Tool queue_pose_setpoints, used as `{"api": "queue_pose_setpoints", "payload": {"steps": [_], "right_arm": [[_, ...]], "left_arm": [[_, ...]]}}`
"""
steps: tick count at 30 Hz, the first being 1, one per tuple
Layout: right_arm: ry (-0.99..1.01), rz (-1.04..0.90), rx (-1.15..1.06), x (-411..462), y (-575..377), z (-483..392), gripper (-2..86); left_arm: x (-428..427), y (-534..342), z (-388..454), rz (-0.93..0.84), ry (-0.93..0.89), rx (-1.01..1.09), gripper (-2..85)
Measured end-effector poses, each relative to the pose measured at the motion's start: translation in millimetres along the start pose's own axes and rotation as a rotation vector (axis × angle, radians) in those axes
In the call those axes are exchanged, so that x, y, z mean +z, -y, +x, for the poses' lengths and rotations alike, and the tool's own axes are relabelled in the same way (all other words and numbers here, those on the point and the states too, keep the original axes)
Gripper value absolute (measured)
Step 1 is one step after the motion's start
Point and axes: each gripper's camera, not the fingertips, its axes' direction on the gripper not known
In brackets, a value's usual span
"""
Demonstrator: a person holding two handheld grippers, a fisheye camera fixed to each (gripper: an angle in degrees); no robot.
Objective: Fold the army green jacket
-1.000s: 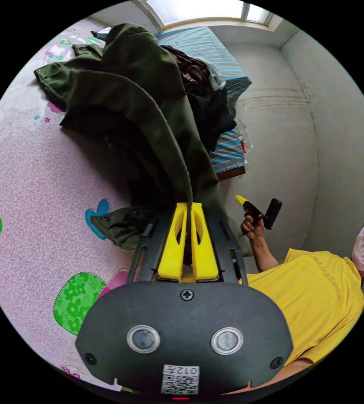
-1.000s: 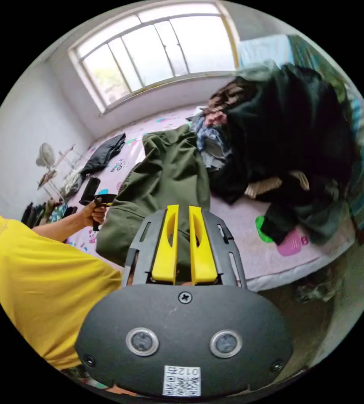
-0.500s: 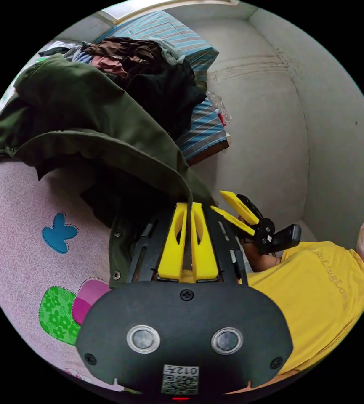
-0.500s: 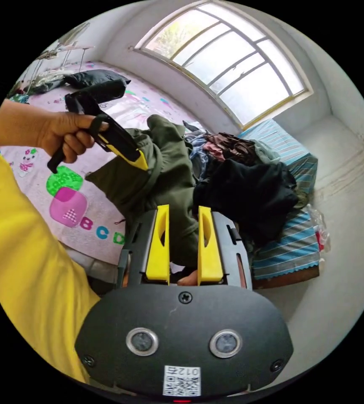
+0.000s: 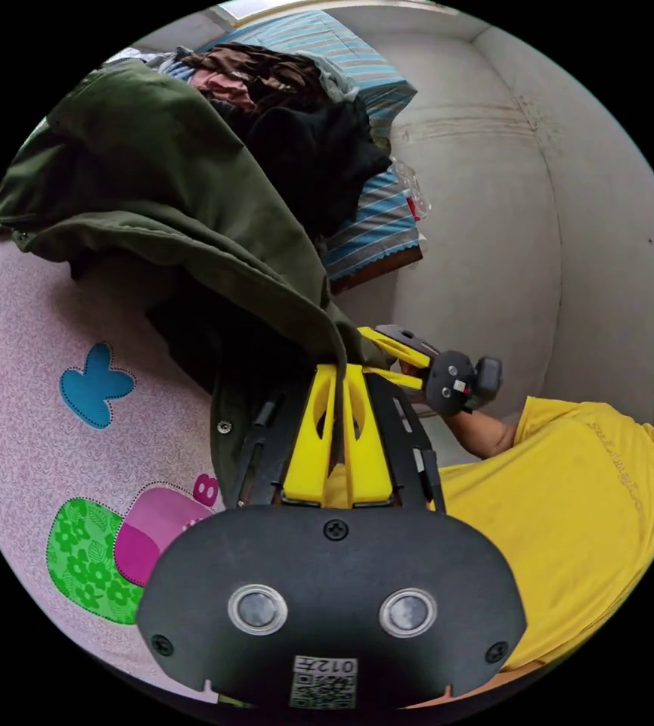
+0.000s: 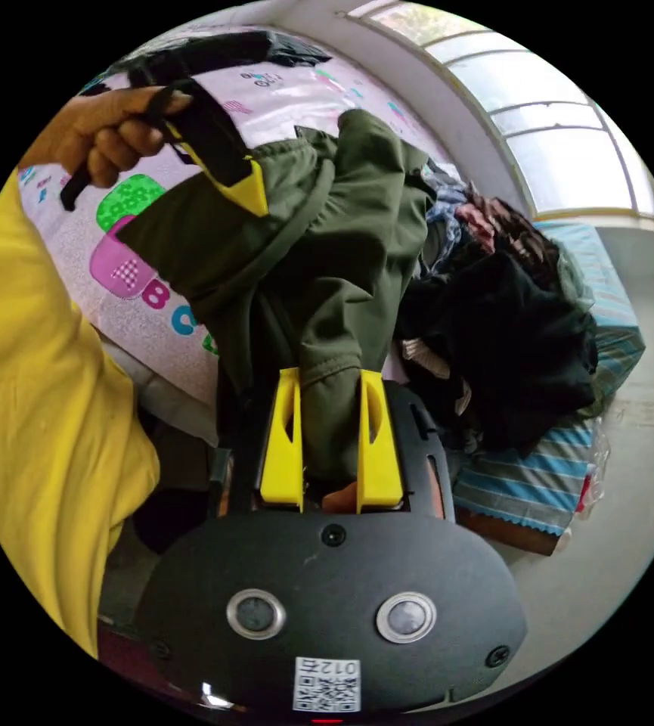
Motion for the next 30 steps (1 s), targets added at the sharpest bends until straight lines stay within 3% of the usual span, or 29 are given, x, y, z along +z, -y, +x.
{"api": "queue_pose_setpoints", "payload": {"steps": [3,6,8,11,14,17,20,23,30], "right_arm": [[0.043,-0.045,0.029,27,12,8,3.5],[0.157,-0.065,0.123,47,10,32,2.6],[0.222,-0.076,0.169,58,7,45,2.3],[0.301,-0.089,0.216,74,3,60,2.1],[0.372,-0.102,0.245,86,4,70,2.1],[0.394,-0.117,0.239,92,5,71,2.1],[0.416,-0.124,0.236,95,-1,72,2.1],[0.463,-0.118,0.267,96,-14,76,2.2],[0.567,-0.088,0.357,97,-54,80,3.3]], "left_arm": [[50,-14,-32,-0.057,0.058,0.004,1.1],[35,-29,-66,0.154,0.290,-0.039,2.2],[10,-31,-83,0.265,0.642,0.004,4.2],[55,-16,-95,0.048,1.143,0.294,7.8],[154,-19,-117,-0.201,1.370,0.614,11.1],[267,-41,-152,-0.312,1.612,0.930,13.2],[359,-63,-202,-0.368,1.669,1.137,13.8],[434,-72,-257,-0.468,1.658,1.194,14.2],[576,-82,-319,-0.464,1.739,1.464,9.0]]}}
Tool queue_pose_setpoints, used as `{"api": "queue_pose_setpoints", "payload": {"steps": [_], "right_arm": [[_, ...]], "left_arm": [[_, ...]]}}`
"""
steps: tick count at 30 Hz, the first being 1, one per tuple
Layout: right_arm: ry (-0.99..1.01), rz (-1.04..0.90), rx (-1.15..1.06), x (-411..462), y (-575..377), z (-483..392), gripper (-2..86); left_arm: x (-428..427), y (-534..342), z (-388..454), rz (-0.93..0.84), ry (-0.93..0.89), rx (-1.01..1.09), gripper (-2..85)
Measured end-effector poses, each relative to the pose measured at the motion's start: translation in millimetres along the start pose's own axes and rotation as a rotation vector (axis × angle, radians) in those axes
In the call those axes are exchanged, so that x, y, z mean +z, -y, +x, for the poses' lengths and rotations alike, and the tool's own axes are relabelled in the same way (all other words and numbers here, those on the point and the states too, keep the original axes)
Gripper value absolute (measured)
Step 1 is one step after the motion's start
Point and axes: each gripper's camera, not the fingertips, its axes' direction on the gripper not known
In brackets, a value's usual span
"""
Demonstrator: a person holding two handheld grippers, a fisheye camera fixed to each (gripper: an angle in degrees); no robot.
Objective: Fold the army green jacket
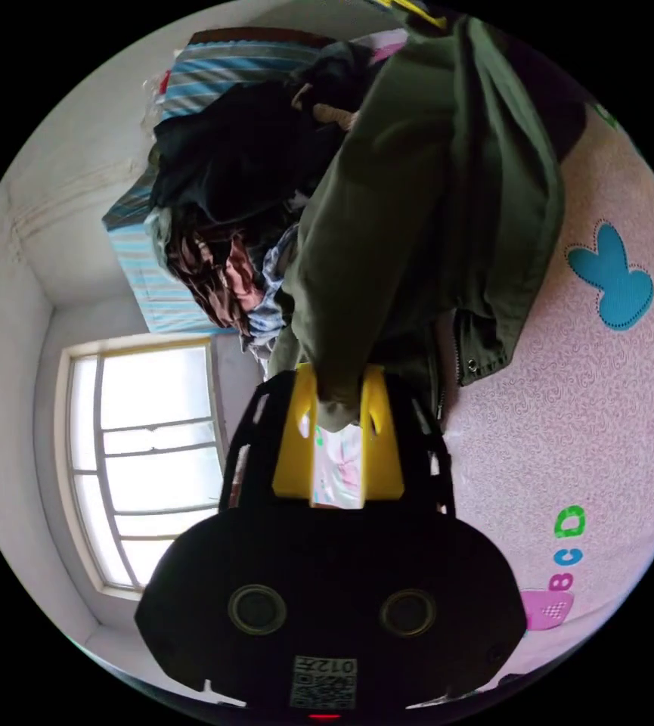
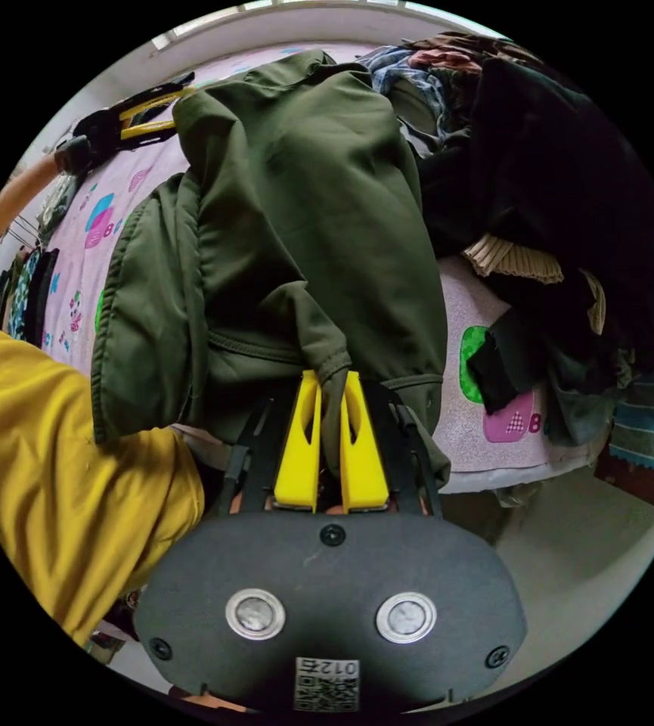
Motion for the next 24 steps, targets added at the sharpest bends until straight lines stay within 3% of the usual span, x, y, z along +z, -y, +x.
{"api": "queue_pose_setpoints", "payload": {"steps": [5,13,16,20,22,24], "right_arm": [[-0.013,0.110,-0.009,-32,-50,-5,5.9],[-0.394,0.082,-0.319,-30,-140,-86,9.9],[-0.435,0.080,-0.409,-19,-159,-102,10.6],[-0.513,0.064,-0.487,2,-178,-116,9.7],[-0.655,-0.026,-0.513,36,-184,-116,5.2],[-0.625,-0.020,-0.497,41,-189,-107,3.1]], "left_arm": [[33,85,11,-0.013,-0.062,-0.033,3.6],[77,211,-8,-0.029,-0.130,-0.013,1.0],[96,264,-20,-0.044,-0.145,-0.016,0.7],[121,336,-40,-0.075,-0.164,-0.026,0.3],[132,364,-50,-0.098,-0.172,-0.038,0.2],[145,386,-64,-0.143,-0.171,-0.076,0.1]]}}
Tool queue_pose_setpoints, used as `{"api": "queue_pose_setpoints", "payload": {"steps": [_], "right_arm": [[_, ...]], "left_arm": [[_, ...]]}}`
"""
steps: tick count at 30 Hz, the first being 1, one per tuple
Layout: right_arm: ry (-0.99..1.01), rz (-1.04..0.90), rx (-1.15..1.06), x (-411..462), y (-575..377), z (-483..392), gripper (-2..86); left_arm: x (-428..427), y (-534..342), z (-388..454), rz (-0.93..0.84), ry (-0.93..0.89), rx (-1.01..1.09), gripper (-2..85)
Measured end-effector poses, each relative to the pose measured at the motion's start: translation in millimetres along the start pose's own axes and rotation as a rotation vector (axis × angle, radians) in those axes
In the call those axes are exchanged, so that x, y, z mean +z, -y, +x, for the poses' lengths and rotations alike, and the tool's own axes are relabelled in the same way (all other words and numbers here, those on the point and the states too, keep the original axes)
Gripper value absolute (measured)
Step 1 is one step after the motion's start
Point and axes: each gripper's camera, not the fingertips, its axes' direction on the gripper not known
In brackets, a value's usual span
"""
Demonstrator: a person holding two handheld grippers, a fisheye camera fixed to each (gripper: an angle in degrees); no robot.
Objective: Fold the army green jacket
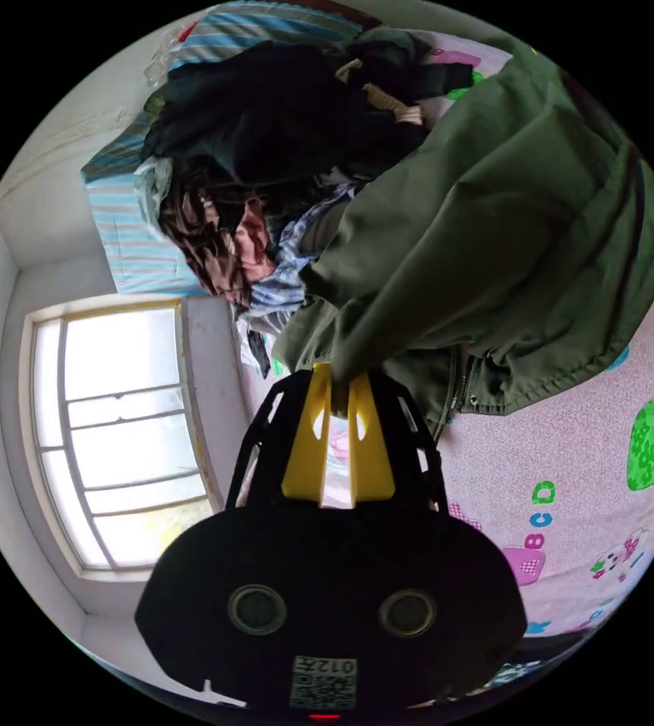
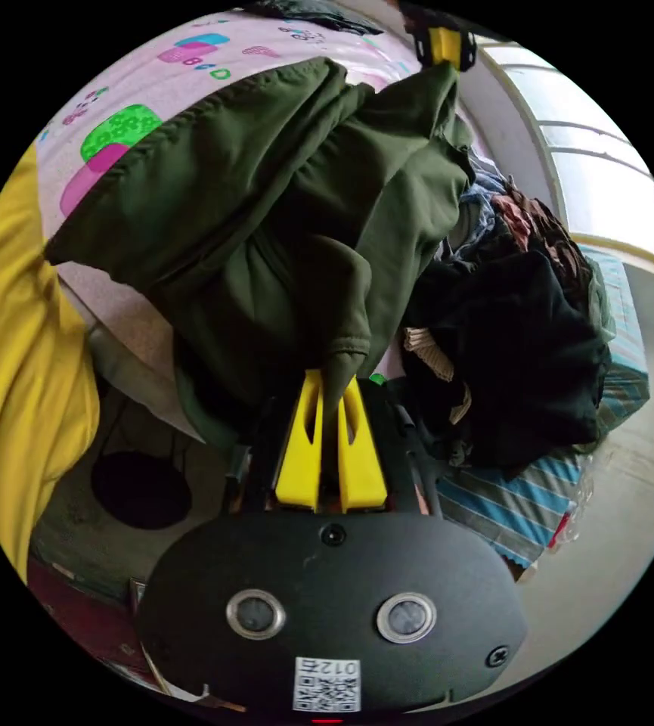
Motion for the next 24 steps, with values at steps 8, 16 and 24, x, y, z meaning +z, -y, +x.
{"api": "queue_pose_setpoints", "payload": {"steps": [8,16,24], "right_arm": [[0.037,0.448,0.441,-118,-91,152,2.0],[0.041,0.844,0.534,-286,-152,247,2.5],[0.018,0.999,0.565,-384,-168,248,2.3]], "left_arm": [[-73,-30,-254,-0.086,0.002,-0.724,-0.1],[-296,-50,-477,-0.214,0.251,-0.856,-0.1],[-467,-16,-613,-0.394,0.454,-0.923,0.1]]}}
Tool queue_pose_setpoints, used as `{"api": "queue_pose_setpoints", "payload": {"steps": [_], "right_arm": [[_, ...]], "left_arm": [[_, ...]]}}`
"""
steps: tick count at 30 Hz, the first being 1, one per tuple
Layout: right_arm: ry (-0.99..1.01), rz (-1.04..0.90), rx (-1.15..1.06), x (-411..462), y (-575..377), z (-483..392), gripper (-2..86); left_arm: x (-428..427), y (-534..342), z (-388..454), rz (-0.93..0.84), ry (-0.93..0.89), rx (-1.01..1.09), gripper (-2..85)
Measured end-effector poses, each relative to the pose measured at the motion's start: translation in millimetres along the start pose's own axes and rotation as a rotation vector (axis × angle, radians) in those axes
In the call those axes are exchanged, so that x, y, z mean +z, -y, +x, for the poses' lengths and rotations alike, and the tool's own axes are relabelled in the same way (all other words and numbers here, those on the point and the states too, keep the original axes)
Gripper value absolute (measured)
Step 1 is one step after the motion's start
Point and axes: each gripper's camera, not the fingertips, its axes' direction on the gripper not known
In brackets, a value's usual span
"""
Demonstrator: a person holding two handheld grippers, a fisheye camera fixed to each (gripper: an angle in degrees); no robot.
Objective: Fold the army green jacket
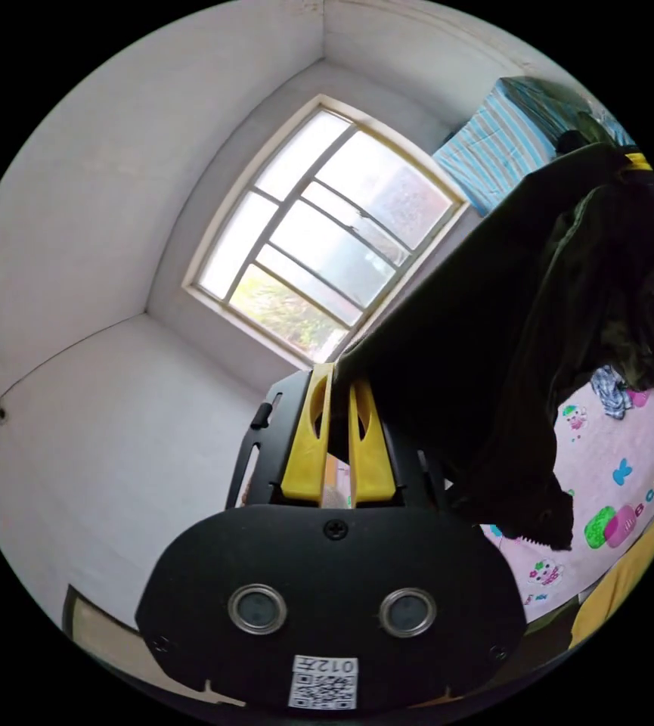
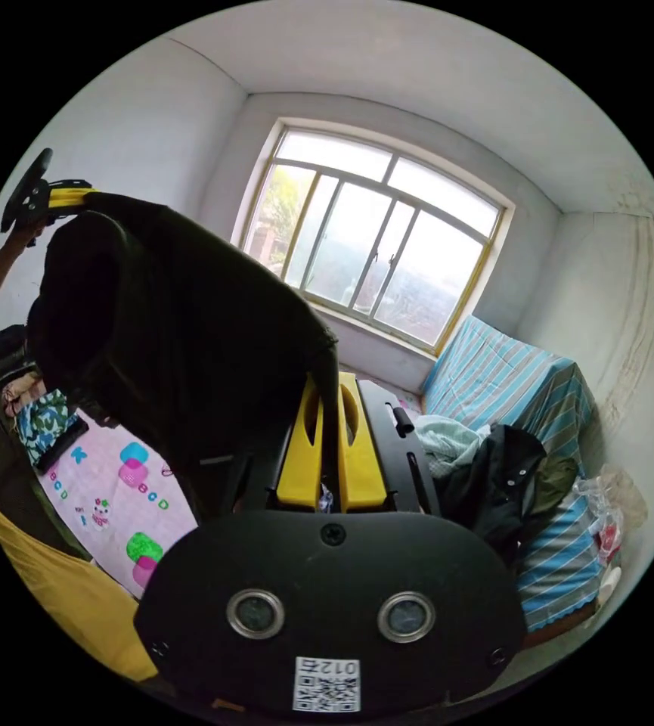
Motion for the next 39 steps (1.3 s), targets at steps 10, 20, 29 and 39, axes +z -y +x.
{"api": "queue_pose_setpoints", "payload": {"steps": [10,20,29,39], "right_arm": [[0.173,0.139,0.020,-51,-38,-39,2.4],[0.258,0.190,-0.022,-82,-91,-86,2.3],[0.238,0.012,0.019,64,1,-69,2.0],[0.300,-0.751,0.332,456,27,-57,0.5]], "left_arm": [[-105,34,-45,-0.021,0.073,-0.095,0.2],[-160,-6,-44,-0.079,-0.024,-0.174,1.1],[-4,128,-118,-0.178,-0.254,-0.141,1.9],[451,185,-47,-0.769,-0.840,-0.371,1.3]]}}
